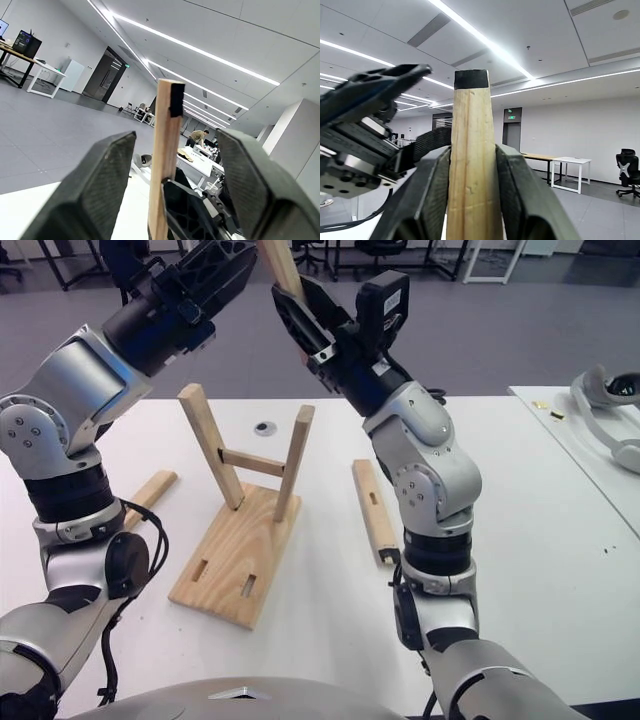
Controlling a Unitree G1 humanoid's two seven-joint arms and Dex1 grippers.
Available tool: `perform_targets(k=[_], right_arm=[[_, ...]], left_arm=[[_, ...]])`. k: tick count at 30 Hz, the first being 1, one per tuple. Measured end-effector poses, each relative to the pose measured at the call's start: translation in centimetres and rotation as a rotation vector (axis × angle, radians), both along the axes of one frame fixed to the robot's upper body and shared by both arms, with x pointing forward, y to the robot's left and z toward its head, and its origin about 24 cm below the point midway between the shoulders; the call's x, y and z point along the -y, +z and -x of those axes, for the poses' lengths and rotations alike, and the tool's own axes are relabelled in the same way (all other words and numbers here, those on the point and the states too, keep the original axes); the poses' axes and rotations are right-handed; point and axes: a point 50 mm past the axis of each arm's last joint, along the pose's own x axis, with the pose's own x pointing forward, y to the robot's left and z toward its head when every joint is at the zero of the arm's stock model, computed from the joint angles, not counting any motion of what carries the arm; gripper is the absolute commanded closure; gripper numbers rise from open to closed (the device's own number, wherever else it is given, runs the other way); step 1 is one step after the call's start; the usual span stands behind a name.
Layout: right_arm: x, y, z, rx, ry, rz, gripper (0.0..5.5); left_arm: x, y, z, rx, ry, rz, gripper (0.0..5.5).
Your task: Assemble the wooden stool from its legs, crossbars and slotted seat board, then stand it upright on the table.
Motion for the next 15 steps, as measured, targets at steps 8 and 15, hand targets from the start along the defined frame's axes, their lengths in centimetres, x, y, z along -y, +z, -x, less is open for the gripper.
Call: perform_targets(k=[8, 15], right_arm=[[-1.3, -1.8, 0.8, -0.043, 0.067, 0.058, 4.18], [-1.1, -2.3, 0.8, -0.050, 0.039, 0.080, 4.18]], left_arm=[[-0.1, -0.5, -1.1, -0.046, 0.106, -0.039, 3.22], [0.5, -0.9, -0.7, -0.030, 0.159, -0.098, 4.31]])
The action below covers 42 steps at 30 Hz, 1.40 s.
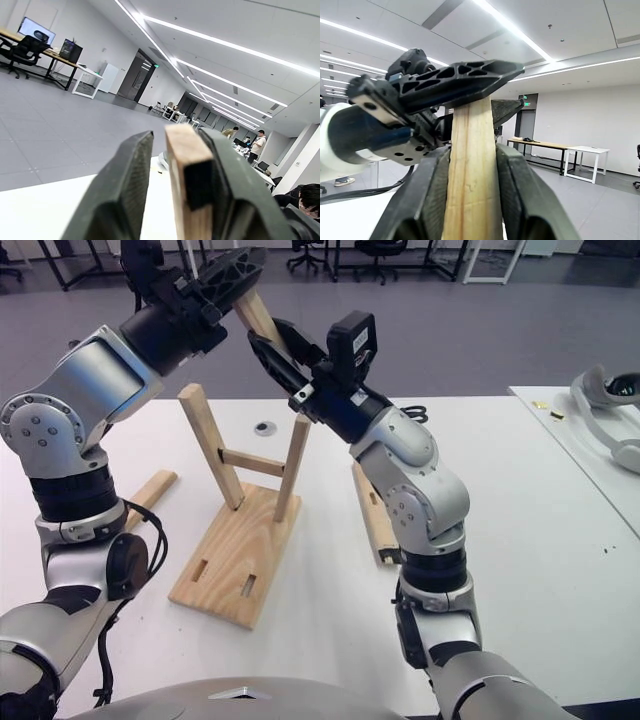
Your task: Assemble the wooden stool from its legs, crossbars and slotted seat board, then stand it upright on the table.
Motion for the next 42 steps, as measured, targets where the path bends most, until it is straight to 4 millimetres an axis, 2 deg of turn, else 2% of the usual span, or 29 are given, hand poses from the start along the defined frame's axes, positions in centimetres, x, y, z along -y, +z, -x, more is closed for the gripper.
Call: perform_targets(k=[4, 12, 14, 16, 19, 21, 24, 25, 26, 27, 28, 29, 31, 33, 35, 39, 42], right_arm=[[0.2, -0.1, -0.2, -0.005, -0.030, 0.009, 4.18], [0.1, -0.3, -0.4, -0.017, -0.051, 0.021, 4.18], [-0.1, -0.5, -0.5, -0.057, -0.043, 0.002, 3.61], [0.4, -0.4, -0.5, -0.069, -0.049, -0.016, 3.22], [0.4, -0.3, -0.4, -0.077, -0.041, -0.040, 2.85], [0.7, -0.2, -0.5, -0.069, -0.064, -0.049, 2.85], [1.6, 0.1, -0.8, -0.053, -0.144, -0.078, 2.85], [1.8, 0.1, -1.0, -0.055, -0.163, -0.094, 2.85], [2.7, 0.1, -1.4, -0.062, -0.213, -0.122, 2.85], [3.2, 0.1, -1.6, -0.063, -0.242, -0.142, 2.85], [3.9, 0.1, -1.8, -0.069, -0.282, -0.159, 2.85], [4.2, 0.2, -1.9, -0.068, -0.301, -0.169, 2.85], [4.7, 0.2, -1.9, -0.071, -0.331, -0.183, 2.85], [5.1, 0.2, -1.8, -0.067, -0.348, -0.186, 2.85], [5.3, 0.2, -1.9, -0.071, -0.348, -0.188, 2.85], [5.4, 0.0, -2.1, -0.084, -0.342, -0.191, 2.85], [5.4, 0.0, -2.2, -0.085, -0.330, -0.184, 2.85]], left_arm=[[0.2, -0.2, 0.1, -0.014, 0.019, -0.010, 4.94], [0.4, -0.4, 0.0, -0.041, 0.047, -0.007, 5.08], [0.3, -0.6, -0.2, -0.056, 0.060, -0.011, 5.09], [-0.8, -0.8, -1.0, -0.076, 0.136, 0.015, 5.09], [-1.7, -0.9, -1.6, -0.089, 0.186, 0.019, 5.09], [-3.6, -0.8, -2.5, -0.081, 0.252, 0.002, 5.09], [-9.9, 2.6, -2.2, 0.124, 0.435, -0.087, 5.09], [-11.3, 3.1, -1.9, 0.175, 0.470, -0.125, 5.09], [-14.3, 3.7, -1.1, 0.260, 0.537, -0.198, 5.09], [-16.4, 3.3, -0.4, 0.302, 0.582, -0.256, 5.09], [-18.2, 2.5, -0.1, 0.311, 0.609, -0.305, 5.09], [-19.1, 1.8, 0.0, 0.324, 0.612, -0.335, 5.09], [-21.1, -1.6, 0.3, 0.348, 0.582, -0.432, 5.09], [-23.3, -6.9, 0.8, 0.286, 0.580, -0.556, 5.09], [-23.9, -10.5, 1.2, 0.239, 0.562, -0.608, 5.09], [-24.1, -16.2, 2.3, 0.219, 0.525, -0.690, 5.09], [-23.9, -17.4, 2.8, 0.238, 0.527, -0.712, 5.09]])
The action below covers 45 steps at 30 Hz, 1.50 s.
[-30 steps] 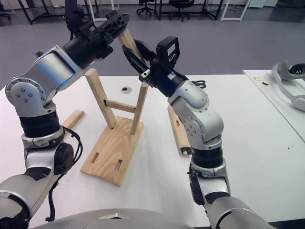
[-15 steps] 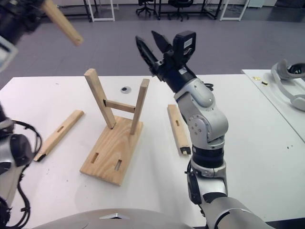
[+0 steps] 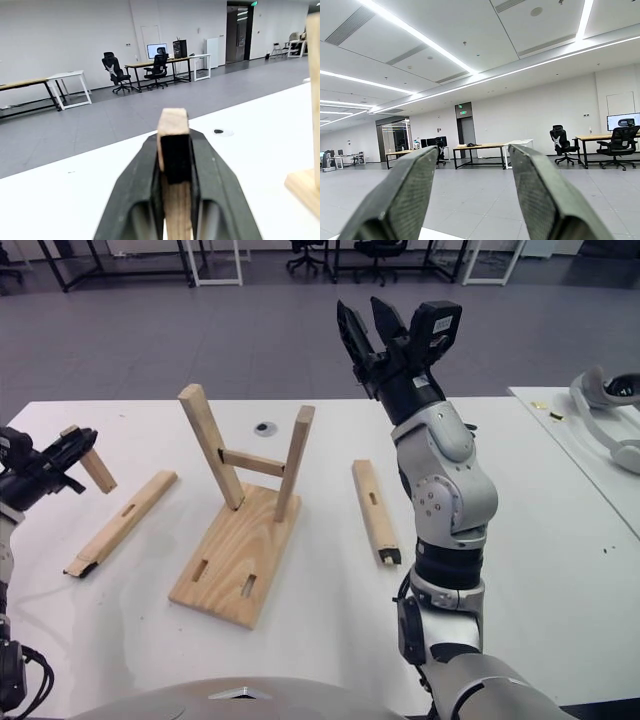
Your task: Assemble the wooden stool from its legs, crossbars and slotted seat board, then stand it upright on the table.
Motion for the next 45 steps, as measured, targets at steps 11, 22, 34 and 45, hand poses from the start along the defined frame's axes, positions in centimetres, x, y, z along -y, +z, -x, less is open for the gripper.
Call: perform_targets(k=[11, 22, 34, 45], right_arm=[[0.3, 0.3, -0.4, 0.000, 0.003, 0.019, 2.85], [0.3, 0.3, -0.4, 0.002, -0.006, 0.018, 2.85], [0.5, 0.3, -0.6, 0.011, -0.022, 0.005, 2.85], [0.5, 0.4, -0.6, 0.013, -0.022, 0.005, 2.85]], left_arm=[[2.2, -2.3, 1.2, 0.018, -0.013, 0.051, 5.09], [1.7, -3.1, 1.2, 0.001, 0.029, 0.018, 5.09], [1.4, -4.0, 1.4, 0.004, 0.060, 0.013, 5.09], [2.1, -4.3, 1.9, 0.011, 0.049, 0.025, 5.09]])
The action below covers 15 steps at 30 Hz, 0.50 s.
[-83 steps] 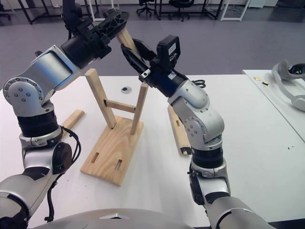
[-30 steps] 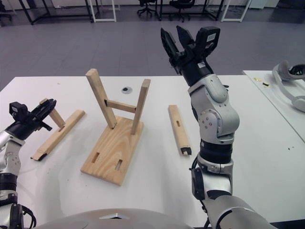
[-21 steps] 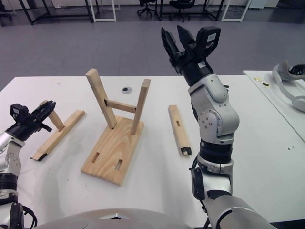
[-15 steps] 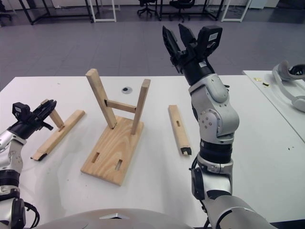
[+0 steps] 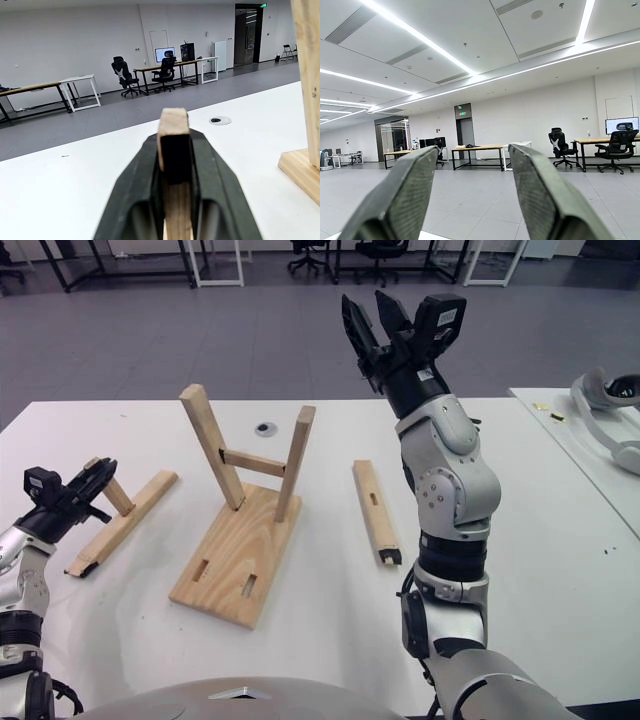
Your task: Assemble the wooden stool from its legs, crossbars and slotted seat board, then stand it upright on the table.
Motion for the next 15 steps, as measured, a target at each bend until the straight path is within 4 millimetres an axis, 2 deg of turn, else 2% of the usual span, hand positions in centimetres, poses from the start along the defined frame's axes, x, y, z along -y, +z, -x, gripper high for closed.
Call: perform_targets(k=[6, 15], right_arm=[[0.0, 0.2, 0.2, 0.010, 0.001, 0.001, 2.85], [-0.1, 0.3, 0.2, 0.015, 0.001, 0.001, 2.85]], left_arm=[[0.2, 0.2, 0.0, 0.002, -0.005, 0.000, 5.09], [-0.6, -0.4, 1.0, -0.005, 0.039, 0.003, 5.09]])
